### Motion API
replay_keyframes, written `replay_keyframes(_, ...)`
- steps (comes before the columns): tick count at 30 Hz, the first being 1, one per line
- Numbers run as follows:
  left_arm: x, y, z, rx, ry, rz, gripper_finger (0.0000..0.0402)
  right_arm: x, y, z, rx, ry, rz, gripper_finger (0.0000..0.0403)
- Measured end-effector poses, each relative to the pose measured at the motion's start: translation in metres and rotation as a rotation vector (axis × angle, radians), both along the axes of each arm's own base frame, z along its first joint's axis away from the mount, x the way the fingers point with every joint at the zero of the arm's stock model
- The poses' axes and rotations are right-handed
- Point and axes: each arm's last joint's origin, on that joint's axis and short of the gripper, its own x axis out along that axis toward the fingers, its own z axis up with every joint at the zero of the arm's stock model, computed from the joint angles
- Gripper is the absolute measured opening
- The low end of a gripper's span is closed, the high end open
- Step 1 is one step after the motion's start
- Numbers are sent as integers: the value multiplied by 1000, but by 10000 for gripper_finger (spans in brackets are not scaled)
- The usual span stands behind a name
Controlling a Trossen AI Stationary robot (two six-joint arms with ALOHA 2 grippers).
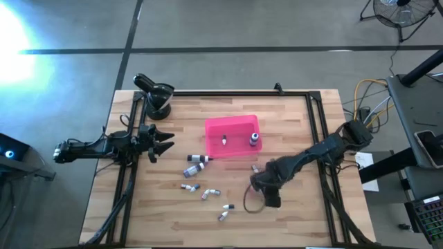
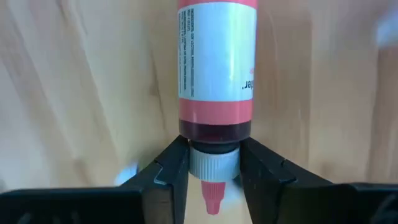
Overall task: Pick & Place food coloring
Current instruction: Put the large pink food coloring bottle into the pink bin
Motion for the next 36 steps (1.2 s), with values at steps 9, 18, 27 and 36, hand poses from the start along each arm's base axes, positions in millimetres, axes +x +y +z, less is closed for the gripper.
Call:
replay_keyframes(9, 0, 0, 0, 0, 0, 0, 208, -7, -37, 32, 257, 440, -269, 108)
replay_keyframes(18, 0, 0, 0, 0, 0, 0, 208, -18, -47, 62, 306, 710, -410, 108)
replay_keyframes(27, 0, 0, 0, 0, 0, 0, 208, -54, -34, 33, 366, 998, -468, 112)
replay_keyframes(36, 0, 0, 0, 0, 0, 0, 208, -80, -16, 6, 504, 1127, -465, 114)
